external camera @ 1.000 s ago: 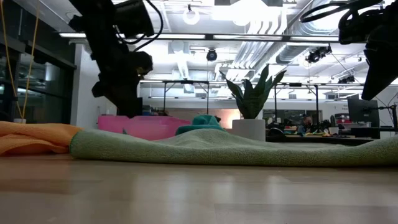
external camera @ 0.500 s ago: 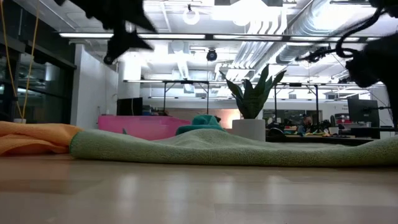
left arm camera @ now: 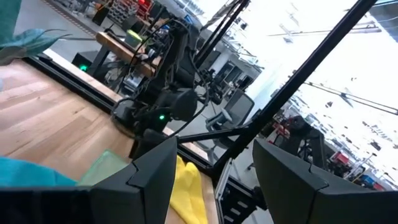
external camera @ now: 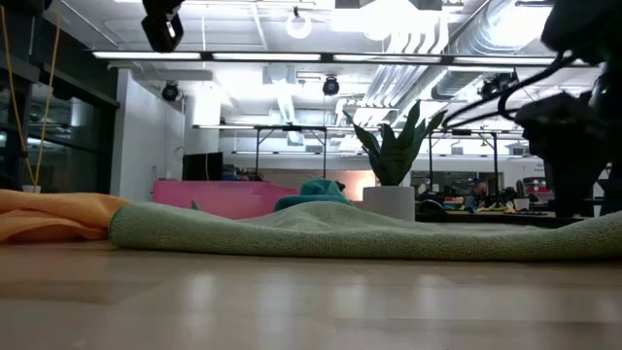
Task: Fold microfiber towels
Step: Fold the green microfiber cloth
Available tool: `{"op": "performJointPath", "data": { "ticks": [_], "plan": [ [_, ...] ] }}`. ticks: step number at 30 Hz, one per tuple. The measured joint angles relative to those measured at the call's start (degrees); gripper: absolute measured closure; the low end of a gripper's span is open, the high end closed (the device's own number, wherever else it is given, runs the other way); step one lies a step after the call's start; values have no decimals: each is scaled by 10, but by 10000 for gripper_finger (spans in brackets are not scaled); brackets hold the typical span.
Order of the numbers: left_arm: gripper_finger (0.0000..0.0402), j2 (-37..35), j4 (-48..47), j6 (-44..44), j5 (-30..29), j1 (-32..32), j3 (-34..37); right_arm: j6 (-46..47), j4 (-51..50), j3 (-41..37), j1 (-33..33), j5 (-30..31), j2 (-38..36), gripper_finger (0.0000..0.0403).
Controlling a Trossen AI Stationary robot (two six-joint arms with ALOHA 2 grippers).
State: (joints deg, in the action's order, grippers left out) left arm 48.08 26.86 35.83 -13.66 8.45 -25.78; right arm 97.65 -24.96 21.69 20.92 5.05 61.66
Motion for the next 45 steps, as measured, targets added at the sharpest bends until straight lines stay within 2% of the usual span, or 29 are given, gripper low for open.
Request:
{"op": "performJointPath", "data": {
  "ticks": [4, 11, 28, 33, 40, 45],
  "plan": [
    [202, 0, 0, 0, -7, 2, 0, -2, 25, 5, -8, -4, 42, 176],
    [202, 0, -6, 0, -20, 2, 0, -12, -26, 64, -8, -2, 102, 176],
    [202, 0, -38, 0, -21, 2, 0, 0, -77, 188, -8, -6, 250, 183],
    [202, 0, -56, 0, -20, 2, 0, 0, -106, 207, -8, -7, 281, 240],
    [202, 0, -66, 0, -20, 2, 0, -43, -175, 203, -6, -4, 259, 387],
    [202, 0, -65, 0, -20, 2, 0, -50, -255, 180, -7, 9, 183, 394]
  ]
}}
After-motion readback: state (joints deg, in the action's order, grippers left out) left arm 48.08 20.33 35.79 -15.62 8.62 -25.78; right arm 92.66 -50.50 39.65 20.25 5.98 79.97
